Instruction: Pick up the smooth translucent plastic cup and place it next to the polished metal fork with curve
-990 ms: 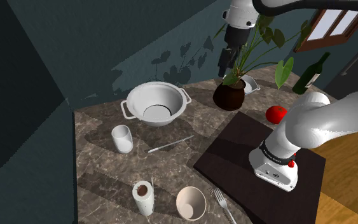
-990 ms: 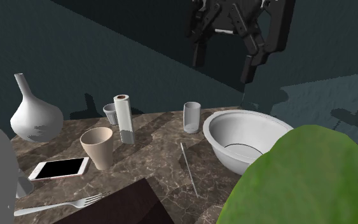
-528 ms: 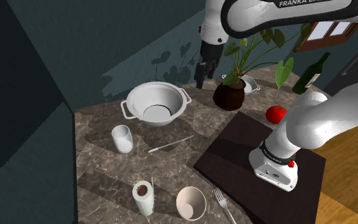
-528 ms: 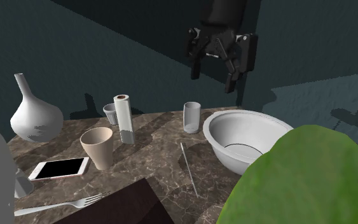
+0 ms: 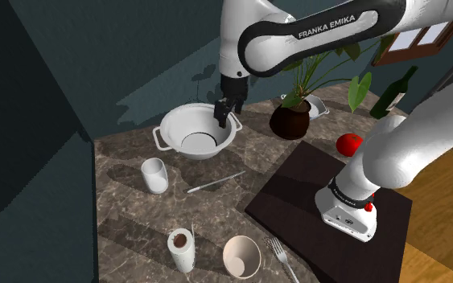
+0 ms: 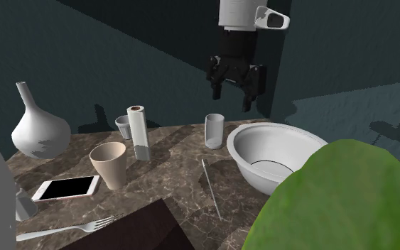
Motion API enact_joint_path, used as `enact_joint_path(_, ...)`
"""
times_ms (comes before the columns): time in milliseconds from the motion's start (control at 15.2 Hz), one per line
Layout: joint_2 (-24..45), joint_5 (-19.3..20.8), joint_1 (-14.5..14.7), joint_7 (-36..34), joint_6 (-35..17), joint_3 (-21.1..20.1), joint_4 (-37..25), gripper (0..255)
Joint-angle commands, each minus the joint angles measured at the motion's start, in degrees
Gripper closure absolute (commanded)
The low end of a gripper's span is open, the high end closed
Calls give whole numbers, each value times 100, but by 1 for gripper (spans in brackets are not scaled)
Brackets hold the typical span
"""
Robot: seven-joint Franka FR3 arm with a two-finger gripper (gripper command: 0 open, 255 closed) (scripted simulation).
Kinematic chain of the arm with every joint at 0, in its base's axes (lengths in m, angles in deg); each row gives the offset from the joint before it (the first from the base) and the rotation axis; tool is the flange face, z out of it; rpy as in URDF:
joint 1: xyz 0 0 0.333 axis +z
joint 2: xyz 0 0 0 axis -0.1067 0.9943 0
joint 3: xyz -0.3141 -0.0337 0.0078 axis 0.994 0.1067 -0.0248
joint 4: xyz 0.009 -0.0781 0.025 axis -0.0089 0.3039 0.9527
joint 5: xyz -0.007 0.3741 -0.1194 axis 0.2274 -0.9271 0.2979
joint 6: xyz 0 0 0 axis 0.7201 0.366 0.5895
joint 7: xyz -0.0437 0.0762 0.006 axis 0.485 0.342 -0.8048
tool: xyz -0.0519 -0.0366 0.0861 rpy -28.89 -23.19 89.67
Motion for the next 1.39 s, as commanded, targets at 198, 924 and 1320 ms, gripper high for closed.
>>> enact_joint_path(198,1109,329,93,-587,-510,-354,-602,0)
enact_joint_path(924,3618,1509,694,-1830,-893,-508,-2550,0)
enact_joint_path(1320,5024,1987,1243,-2223,-690,-332,-4076,0)
